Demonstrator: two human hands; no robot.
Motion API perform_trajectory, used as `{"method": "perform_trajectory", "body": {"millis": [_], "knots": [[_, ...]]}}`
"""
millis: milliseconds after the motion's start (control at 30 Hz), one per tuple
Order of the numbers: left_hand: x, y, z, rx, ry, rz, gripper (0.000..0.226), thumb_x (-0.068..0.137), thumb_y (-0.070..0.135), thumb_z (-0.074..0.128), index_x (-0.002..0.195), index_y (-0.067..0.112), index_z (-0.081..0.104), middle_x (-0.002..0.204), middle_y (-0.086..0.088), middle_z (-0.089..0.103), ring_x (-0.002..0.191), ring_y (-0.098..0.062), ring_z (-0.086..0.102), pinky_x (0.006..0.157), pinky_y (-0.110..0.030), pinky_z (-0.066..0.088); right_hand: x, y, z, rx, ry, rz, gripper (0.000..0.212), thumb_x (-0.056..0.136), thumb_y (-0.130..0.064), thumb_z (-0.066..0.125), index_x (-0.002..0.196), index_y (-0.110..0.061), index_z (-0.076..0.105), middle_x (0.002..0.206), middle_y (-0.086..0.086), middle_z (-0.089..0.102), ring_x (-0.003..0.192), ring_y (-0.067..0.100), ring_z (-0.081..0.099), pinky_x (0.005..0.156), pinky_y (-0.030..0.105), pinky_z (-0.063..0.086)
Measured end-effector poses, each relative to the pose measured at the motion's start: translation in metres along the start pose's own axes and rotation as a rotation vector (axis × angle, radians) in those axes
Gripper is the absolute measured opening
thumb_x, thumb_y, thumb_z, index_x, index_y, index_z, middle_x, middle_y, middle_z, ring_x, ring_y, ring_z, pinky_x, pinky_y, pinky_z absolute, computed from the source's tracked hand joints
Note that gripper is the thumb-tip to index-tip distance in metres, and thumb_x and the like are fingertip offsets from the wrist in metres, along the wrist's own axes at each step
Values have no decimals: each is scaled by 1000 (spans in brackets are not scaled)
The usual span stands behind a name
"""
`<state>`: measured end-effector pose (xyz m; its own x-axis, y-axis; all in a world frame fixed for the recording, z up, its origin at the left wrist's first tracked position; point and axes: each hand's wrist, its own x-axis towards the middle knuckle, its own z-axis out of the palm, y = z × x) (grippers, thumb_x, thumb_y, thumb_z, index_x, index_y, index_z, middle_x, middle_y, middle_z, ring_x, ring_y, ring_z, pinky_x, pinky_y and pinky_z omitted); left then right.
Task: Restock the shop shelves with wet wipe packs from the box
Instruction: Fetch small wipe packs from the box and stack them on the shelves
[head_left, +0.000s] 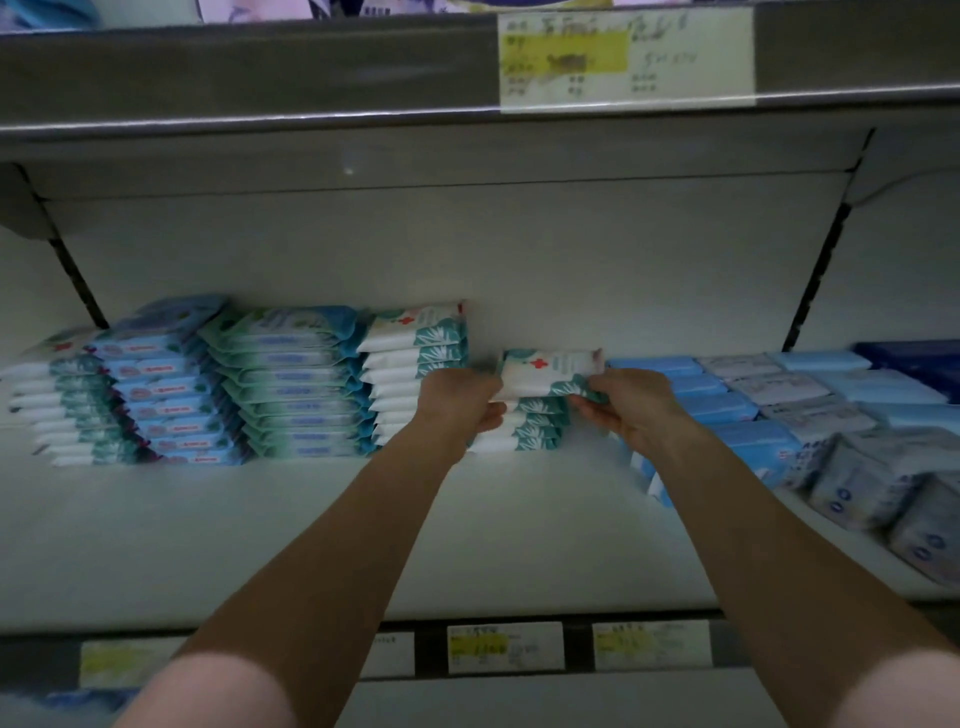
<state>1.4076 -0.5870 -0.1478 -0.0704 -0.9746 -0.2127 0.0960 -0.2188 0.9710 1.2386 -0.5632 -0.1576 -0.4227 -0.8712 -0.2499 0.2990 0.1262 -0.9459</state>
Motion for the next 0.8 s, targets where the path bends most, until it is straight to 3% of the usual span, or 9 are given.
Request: {"method": "perform_trajectory", "body": {"millis": [133,233,367,433,500,567,633,700,800], "knots": [[5,-13,-5,729,195,470,29,90,3,54,115,6,68,109,-14,68,102,-32,63,87,-33,49,11,3,15,-20,-8,-36,24,91,13,49,71,0,53,77,14,57,59,21,58,44,20,53],[12,-20,-6,1113,172,704,40,92,5,51,131,12,59,128,-11,59,117,-27,54,95,-32,43,23,7,29,-127,-12,-29,27,91,12,48,68,-2,50,74,16,56,53,21,58,45,22,52],[29,-24,1,1688,69,712,64,91,9,56,149,22,31,140,-13,44,123,-30,48,94,-39,46,44,18,24,-623,45,-159,34,89,-8,58,57,-14,51,69,12,60,65,23,55,57,30,45],[32,-24,4,1829,86,722,64,92,11,57,148,22,29,133,-14,48,115,-30,54,82,-37,47,45,21,21,-655,49,-168,31,92,-28,57,64,-17,56,75,5,57,76,22,54,62,27,43],[35,-22,6,1897,111,777,58,93,11,56,146,20,33,124,-12,54,105,-28,60,69,-34,42,47,26,18,-443,51,-71,36,93,-44,50,99,-12,65,103,6,63,96,23,58,81,32,48],[39,-22,7,1929,115,805,53,95,10,53,144,19,37,118,-9,58,100,-26,63,65,-32,37,48,35,14,-136,57,81,40,99,-37,39,118,-7,58,116,7,63,100,23,59,84,33,48],[40,-20,7,1939,115,814,47,96,12,52,141,20,40,114,-6,60,98,-23,64,63,-29,36,47,48,9,-50,22,174,26,102,-17,36,111,-4,57,102,6,65,88,20,59,74,29,46],[41,-19,7,1940,110,811,41,97,14,51,137,22,45,111,-4,63,97,-22,64,64,-29,37,47,62,6,-205,-16,200,15,95,1,44,94,0,59,80,10,60,69,18,55,58,28,47],[43,-19,6,1932,105,796,36,97,15,52,132,22,48,109,-2,64,97,-22,65,64,-28,38,48,67,8,-497,-62,114,16,84,4,59,71,-5,57,64,11,55,55,17,50,49,24,45]]}}
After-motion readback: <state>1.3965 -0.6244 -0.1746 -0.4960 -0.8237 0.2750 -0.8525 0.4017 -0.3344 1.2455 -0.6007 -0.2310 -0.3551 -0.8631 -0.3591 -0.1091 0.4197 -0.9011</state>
